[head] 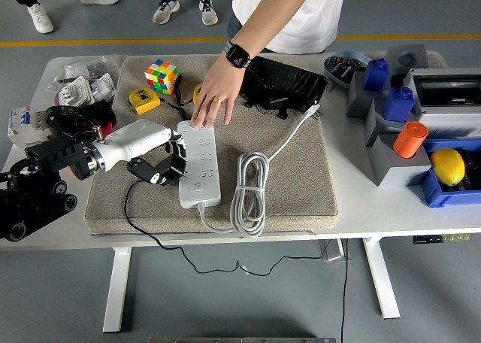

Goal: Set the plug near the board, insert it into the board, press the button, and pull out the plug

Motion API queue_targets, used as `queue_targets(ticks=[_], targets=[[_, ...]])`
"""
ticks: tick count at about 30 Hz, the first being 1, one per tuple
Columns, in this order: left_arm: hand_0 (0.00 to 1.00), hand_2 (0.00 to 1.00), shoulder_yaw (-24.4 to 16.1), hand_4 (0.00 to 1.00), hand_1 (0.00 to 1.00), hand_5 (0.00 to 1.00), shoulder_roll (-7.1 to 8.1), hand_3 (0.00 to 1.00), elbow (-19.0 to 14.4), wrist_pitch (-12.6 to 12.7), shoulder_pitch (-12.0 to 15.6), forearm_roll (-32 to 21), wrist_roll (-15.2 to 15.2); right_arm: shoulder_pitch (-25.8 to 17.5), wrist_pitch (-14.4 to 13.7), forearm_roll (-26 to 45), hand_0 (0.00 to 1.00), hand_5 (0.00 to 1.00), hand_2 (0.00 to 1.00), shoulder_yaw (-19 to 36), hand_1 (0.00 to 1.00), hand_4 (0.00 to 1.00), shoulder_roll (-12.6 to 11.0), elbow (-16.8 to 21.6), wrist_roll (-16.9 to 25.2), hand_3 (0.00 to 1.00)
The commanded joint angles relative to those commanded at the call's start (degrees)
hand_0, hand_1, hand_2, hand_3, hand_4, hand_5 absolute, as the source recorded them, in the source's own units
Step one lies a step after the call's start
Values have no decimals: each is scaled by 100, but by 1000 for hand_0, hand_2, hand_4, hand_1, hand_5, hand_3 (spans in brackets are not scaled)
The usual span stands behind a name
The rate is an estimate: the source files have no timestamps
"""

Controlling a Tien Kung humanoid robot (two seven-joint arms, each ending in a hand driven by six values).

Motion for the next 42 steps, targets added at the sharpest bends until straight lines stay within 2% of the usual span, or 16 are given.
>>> queue_targets(ticks=[14, 24, 25, 30, 31, 36, 37, 42], targets=[[487, 518, -67, 983, 485, 145, 22, 547, -83, 19, 15, 0, -18, 3, -3, -8, 708, 608, 711, 7, 712, 998, -1, 3, 2, 600], [492, 519, -102, 998, 490, 180, 47, 548, -93, -116, 14, 35, 43, -9, -5, -5, 708, 607, 711, 6, 712, 998, 0, 2, 3, 601], [485, 516, -111, 998, 512, 339, 50, 556, -93, -142, 16, 44, 52, -10, -5, -6, 708, 605, 711, 7, 712, 998, -1, 2, 3, 600], [485, 516, -145, 998, 512, 339, 58, 556, -84, -197, 16, -24, 20, -8, -5, -5, 708, 605, 711, 6, 712, 998, 1, 0, 4, 600], [554, 591, -151, 998, 600, 486, 57, 647, -78, -217, 14, -51, 16, -8, -5, -5, 708, 604, 711, 12, 712, 998, 5, 0, 4, 600], [554, 591, -175, 998, 600, 486, 53, 647, -60, -246, 7, -164, 14, -6, -4, -9, 708, 604, 711, 21, 712, 998, 6, 3, 3, 600], [580, 639, -176, 998, 634, 529, 52, 684, -58, -244, 5, -163, 17, -7, -3, -9, 708, 602, 710, 21, 711, 998, 5, 4, 4, 600], [580, 639, -176, 998, 634, 529, 48, 684, -41, -208, 18, -170, 29, -12, -4, -8, 708, 602, 710, 18, 711, 998, 6, 2, 3, 600]])
